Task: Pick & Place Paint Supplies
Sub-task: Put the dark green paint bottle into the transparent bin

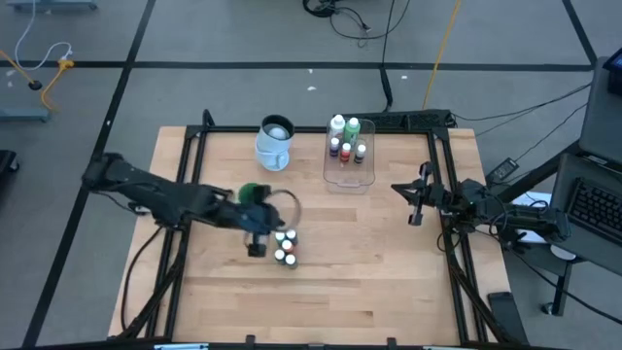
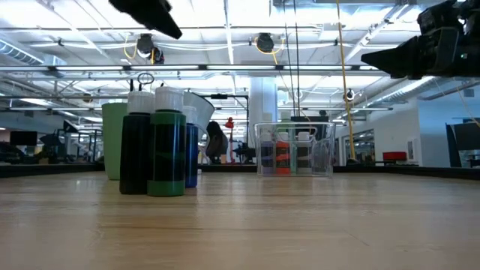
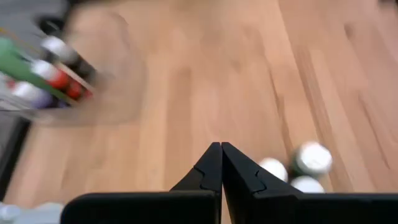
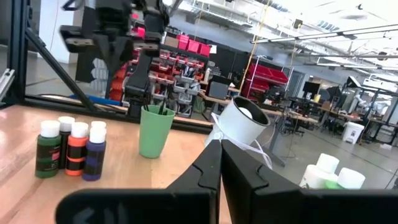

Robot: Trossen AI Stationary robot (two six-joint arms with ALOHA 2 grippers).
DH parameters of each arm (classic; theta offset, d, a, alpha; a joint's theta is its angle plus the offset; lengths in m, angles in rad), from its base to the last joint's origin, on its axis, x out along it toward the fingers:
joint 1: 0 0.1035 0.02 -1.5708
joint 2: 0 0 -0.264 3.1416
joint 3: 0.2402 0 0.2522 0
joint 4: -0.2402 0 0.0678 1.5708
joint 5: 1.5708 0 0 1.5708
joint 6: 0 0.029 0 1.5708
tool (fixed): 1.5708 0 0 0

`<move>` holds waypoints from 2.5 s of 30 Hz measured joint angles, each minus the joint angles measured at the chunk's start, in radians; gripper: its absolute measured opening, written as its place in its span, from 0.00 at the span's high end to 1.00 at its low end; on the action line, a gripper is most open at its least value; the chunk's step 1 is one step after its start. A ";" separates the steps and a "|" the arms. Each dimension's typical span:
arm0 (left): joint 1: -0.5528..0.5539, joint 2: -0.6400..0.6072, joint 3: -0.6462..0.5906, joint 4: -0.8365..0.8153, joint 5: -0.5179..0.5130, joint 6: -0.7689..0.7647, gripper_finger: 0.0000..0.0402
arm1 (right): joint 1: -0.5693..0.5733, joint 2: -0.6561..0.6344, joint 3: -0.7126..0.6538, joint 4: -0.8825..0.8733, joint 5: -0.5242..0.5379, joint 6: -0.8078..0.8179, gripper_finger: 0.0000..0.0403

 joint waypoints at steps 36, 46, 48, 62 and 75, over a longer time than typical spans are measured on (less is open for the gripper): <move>-0.084 0.628 0.571 -0.489 0.258 0.215 0.35 | 0.000 0.000 -0.001 -0.053 0.000 0.036 0.99; -0.068 0.653 0.571 -0.501 0.294 0.207 0.39 | 0.000 0.000 -0.001 -0.054 0.000 0.033 0.99; -0.067 0.659 0.570 -0.507 0.295 0.202 0.39 | 0.000 0.000 -0.001 -0.054 0.000 0.033 0.99; -0.066 0.683 0.570 -0.535 0.297 0.190 0.48 | 0.000 0.000 -0.001 -0.055 0.001 0.033 0.99; -0.066 0.682 0.574 -0.536 0.298 0.215 0.75 | 0.000 0.000 -0.001 -0.056 0.002 0.027 0.99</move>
